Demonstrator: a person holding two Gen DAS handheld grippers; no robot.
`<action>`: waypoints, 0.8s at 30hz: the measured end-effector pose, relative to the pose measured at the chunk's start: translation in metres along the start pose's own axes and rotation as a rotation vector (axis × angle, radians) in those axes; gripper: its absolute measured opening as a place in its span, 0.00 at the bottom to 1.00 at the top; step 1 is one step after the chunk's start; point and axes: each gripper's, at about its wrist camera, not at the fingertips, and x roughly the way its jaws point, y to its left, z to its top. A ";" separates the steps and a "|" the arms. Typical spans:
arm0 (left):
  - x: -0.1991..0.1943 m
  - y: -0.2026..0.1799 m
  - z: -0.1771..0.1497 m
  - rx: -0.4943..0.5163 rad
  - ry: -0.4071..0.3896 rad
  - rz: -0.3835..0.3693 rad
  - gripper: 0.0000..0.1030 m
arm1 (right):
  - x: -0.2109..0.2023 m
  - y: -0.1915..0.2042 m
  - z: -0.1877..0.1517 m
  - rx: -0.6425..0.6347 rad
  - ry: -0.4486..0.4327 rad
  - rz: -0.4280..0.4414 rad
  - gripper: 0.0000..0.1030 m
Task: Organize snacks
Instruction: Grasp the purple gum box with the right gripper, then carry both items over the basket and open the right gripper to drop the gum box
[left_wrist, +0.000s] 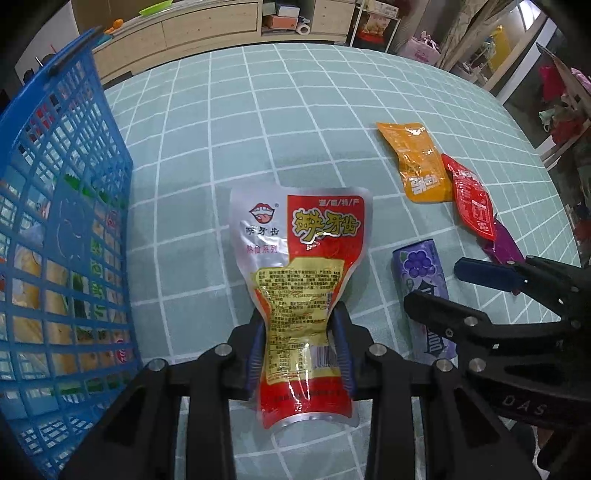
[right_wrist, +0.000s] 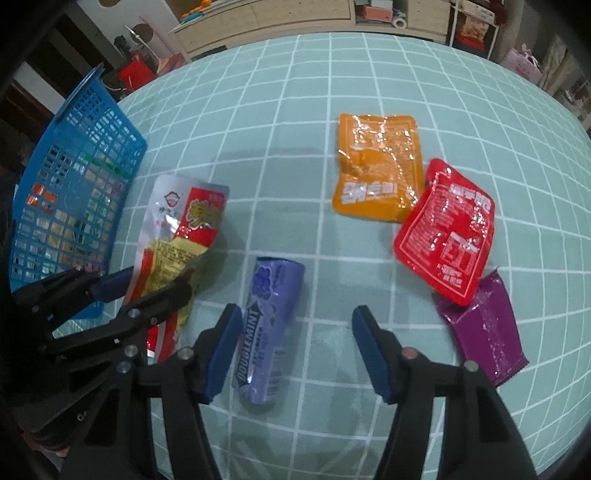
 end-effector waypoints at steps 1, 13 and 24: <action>0.004 -0.003 0.003 -0.001 0.001 -0.002 0.31 | 0.000 0.002 0.000 -0.004 -0.002 -0.006 0.60; -0.007 -0.018 -0.011 -0.001 -0.008 -0.025 0.30 | -0.015 -0.002 -0.029 -0.047 -0.005 -0.077 0.23; -0.087 -0.032 -0.036 0.005 -0.128 -0.030 0.30 | -0.092 0.028 -0.050 -0.087 -0.116 -0.090 0.23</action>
